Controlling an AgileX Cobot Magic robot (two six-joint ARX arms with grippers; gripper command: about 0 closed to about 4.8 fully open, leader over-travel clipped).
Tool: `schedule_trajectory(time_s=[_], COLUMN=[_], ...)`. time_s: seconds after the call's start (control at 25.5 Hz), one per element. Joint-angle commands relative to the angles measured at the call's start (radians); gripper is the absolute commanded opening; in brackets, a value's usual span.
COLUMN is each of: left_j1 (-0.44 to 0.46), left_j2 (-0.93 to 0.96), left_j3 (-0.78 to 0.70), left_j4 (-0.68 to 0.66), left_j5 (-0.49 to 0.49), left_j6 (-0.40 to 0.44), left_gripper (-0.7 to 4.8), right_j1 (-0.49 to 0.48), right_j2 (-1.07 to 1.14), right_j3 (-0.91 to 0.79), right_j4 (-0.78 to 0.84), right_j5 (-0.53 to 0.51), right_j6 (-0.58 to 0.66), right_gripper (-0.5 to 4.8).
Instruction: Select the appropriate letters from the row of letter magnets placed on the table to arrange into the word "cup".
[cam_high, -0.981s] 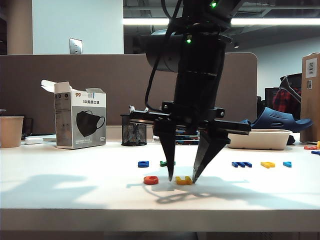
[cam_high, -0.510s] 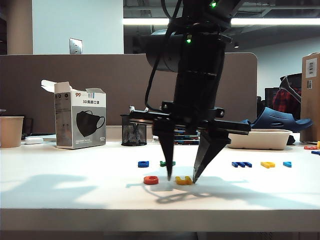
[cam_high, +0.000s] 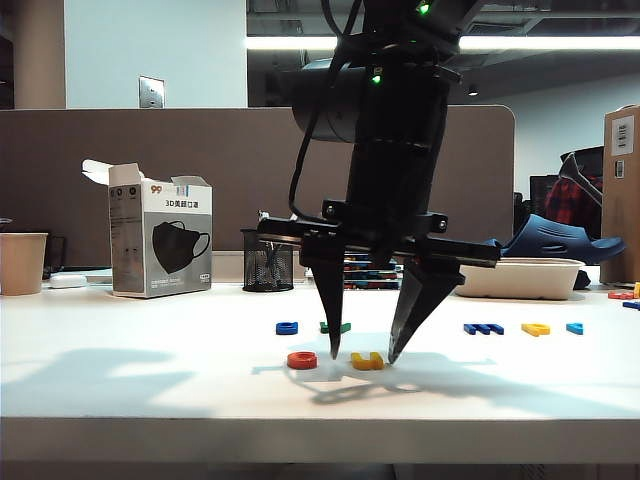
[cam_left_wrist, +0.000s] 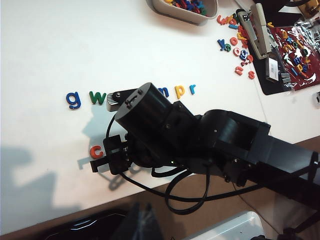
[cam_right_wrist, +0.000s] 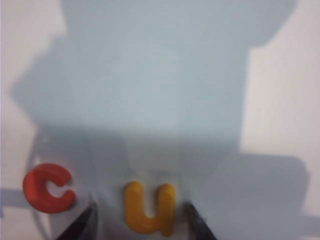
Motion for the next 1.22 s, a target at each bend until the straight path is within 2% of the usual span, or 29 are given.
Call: schedule_trajectory(time_s=[0.04,0.55,0.86,1.22], left_j1=[-0.001,-0.001,-0.001,-0.001], left_j2=[-0.003,-0.003,-0.003,-0.003], left_j3=[0.005,0.005,0.005,0.005], left_j4=[0.006,0.006,0.006,0.006], left_j5=[-0.003,-0.003,-0.003,-0.003], left_j6=[0.004,0.004,0.005,0.004], left_gripper=[-0.05,-0.05,-0.05,-0.05], right_j1=[0.000,-0.062,-0.202,-0.339], right_j2=[-0.019,-0.122,-0.175,-0.175], right_j3=[0.004,0.004,0.035,0.092], right_j4=[-0.001,-0.042,-0.161,-0.182], right_j5=[-0.001,0.003,0.007,0.030], right_j6=[0.003,-0.039,-0.140,-0.285], right_gripper=[2.25,2.25,2.25,2.25])
